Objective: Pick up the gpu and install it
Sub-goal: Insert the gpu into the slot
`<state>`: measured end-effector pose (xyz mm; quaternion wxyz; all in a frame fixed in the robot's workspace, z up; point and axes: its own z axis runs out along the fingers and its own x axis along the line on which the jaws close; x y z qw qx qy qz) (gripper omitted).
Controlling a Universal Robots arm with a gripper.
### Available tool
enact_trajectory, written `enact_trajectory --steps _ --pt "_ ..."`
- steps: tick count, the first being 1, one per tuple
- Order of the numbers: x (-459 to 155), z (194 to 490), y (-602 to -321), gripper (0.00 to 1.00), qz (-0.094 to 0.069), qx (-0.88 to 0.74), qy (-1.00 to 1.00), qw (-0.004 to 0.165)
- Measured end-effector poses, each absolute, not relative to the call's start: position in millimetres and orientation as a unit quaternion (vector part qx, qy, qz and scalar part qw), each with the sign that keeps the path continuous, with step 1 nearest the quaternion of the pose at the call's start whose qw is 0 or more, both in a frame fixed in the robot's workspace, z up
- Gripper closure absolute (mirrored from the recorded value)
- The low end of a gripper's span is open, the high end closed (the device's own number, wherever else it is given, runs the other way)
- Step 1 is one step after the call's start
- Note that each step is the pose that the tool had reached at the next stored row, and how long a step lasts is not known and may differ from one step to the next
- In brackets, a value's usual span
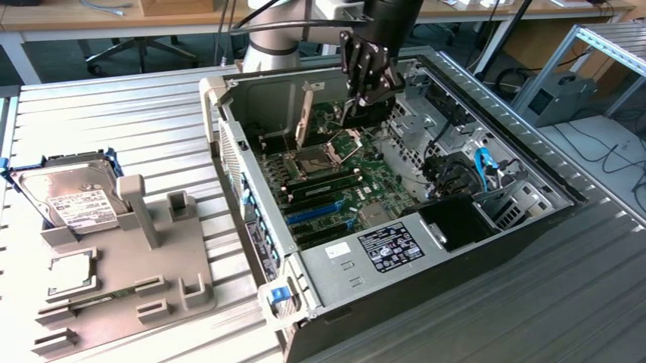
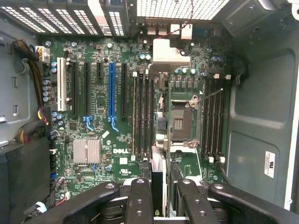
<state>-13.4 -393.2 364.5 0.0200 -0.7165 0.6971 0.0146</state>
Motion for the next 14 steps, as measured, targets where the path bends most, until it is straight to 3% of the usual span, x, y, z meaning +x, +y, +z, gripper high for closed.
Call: enact_trajectory --steps 14 --pt "-13.4 363.8 -397.0 0.74 0.015 -0.717 0.697 0.02"
